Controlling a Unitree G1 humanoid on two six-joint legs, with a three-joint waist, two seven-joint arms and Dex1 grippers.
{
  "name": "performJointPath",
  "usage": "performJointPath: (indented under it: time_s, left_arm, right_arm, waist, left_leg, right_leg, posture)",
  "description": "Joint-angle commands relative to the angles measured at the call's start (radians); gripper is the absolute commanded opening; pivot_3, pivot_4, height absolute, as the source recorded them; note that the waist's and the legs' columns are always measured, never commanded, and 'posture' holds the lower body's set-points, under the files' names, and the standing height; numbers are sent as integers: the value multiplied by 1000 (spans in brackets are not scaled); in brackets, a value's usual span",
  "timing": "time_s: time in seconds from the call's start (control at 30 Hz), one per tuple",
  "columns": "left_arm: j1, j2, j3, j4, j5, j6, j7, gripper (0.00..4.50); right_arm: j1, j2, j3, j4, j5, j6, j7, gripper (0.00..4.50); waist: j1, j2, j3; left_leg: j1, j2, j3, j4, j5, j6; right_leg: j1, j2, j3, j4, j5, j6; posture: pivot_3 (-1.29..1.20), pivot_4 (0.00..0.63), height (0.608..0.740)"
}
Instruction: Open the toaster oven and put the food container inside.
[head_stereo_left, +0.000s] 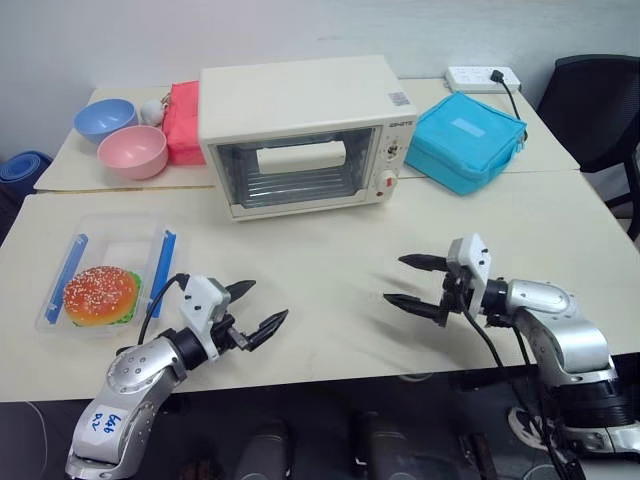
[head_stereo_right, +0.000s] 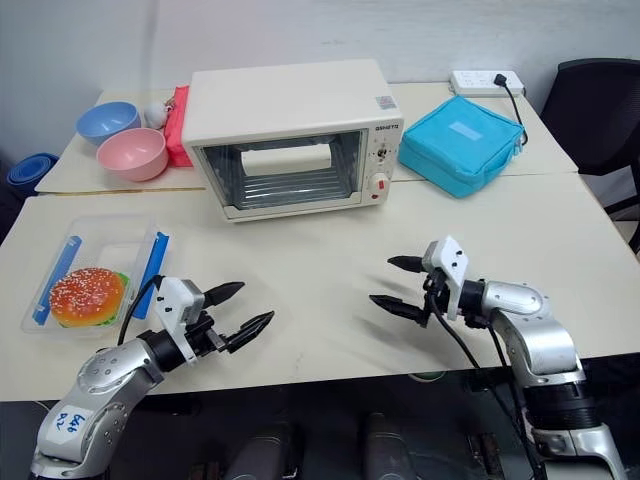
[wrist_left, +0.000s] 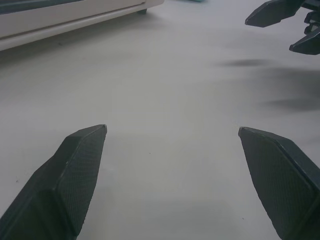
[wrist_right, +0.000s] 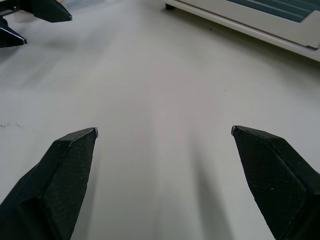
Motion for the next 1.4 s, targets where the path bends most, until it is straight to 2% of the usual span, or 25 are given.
performJointPath:
  time_s: [0.03,0.5,0.73,0.93,1.17,1.4]
  left_arm:
    - [3,13,-11,-26,26,-29,-5,4500]
    - [5,-15,29,-26,-21,9,21,4500]
    - [-12,-11,46,-53,-56,32,23,4500]
    - [-59,52,137,-176,-234,160,15,4500]
    - [-99,195,334,-218,-413,246,5,4500]
    - [-117,262,485,-222,-583,290,61,4500]
  right_arm:
    - [-12,-4,-10,-36,9,-2,-3,4480]
    - [-10,-21,-12,-48,9,36,-1,4480]
    - [-60,-4,-13,-30,24,50,-1,4480]
    - [-247,69,11,82,31,71,2,4480]
    - [-527,181,38,376,-36,-4,-6,4480]
    - [-721,248,38,677,-108,-132,12,4480]
  waist:
    - [0,0,0]
    - [0,0,0]
    - [0,0,0]
    - [-3,0,0]
    - [-12,0,0]
    - [-25,0,0]
  left_leg:
    - [0,0,0,0,0,0]
    - [0,0,0,0,0,0]
    - [0,0,0,0,0,0]
    - [0,0,-1,0,0,0]
    - [-1,0,-1,0,0,-1]
    - [-2,-1,-1,0,1,-4]
  right_leg:
    - [0,0,0,0,0,0]
    - [0,0,0,0,0,0]
    - [0,0,0,0,0,0]
    - [0,0,0,0,0,0]
    - [-1,0,-1,1,0,0]
    - [-1,0,-1,1,0,0]
  posture:
    - [0,150,740]
    - [0,150,740]
    - [0,150,740]
    - [0,150,740]
    - [0,150,740]
    - [0,150,740]
